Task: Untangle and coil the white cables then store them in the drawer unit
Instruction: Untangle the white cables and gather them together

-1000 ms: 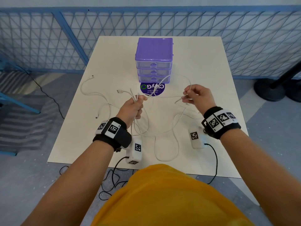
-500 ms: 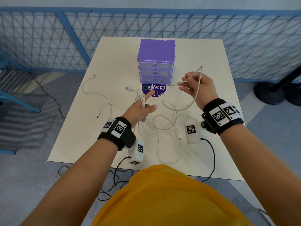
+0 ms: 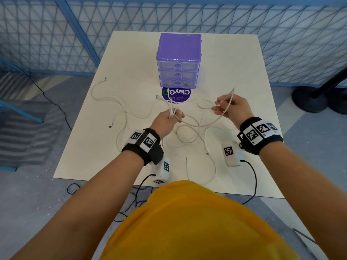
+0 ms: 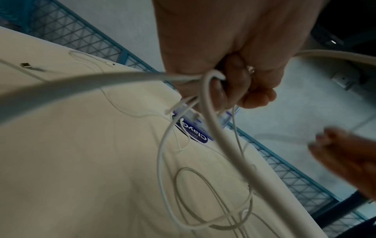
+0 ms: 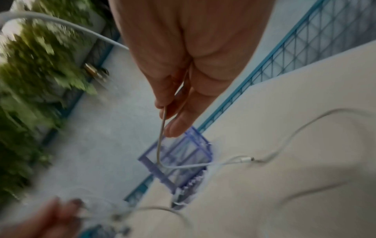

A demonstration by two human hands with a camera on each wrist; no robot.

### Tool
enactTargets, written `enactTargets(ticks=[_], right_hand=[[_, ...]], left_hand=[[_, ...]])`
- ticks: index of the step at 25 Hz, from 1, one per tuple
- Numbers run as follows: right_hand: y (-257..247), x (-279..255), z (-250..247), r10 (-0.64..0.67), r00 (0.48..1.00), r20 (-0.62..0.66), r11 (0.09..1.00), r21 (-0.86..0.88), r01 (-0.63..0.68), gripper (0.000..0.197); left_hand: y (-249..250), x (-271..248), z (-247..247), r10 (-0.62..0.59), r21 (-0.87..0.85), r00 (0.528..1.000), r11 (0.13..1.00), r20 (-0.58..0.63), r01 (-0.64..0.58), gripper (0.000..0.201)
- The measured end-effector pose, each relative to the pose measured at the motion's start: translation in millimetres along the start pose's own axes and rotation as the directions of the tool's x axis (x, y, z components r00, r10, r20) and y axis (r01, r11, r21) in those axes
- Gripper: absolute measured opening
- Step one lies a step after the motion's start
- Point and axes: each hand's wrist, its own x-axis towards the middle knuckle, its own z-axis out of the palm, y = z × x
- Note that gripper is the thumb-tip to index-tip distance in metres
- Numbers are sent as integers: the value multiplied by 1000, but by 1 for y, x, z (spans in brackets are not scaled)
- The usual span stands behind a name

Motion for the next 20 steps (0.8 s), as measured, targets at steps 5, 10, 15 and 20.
enactTargets(ticks=[5, 10, 15, 20], right_hand=[[50, -4, -36, 70, 997, -36, 948, -309, -78, 27], [63, -7, -48, 97, 991, -95, 882, -453, -129, 30], [24, -1, -23, -98, 985, -139, 916, -399, 34, 22], [0, -19, 49, 17, 936, 350, 796, -571, 200, 27]], left_hand=[[-8, 3, -14, 13, -67, 999, 998, -45, -16, 24], [-10, 3, -15, -5, -73, 999, 997, -39, 2, 18], [-8, 3, -12, -1, -116, 999, 993, -43, -5, 8], [-7, 3, -3, 12, -130, 999, 991, -34, -16, 22]])
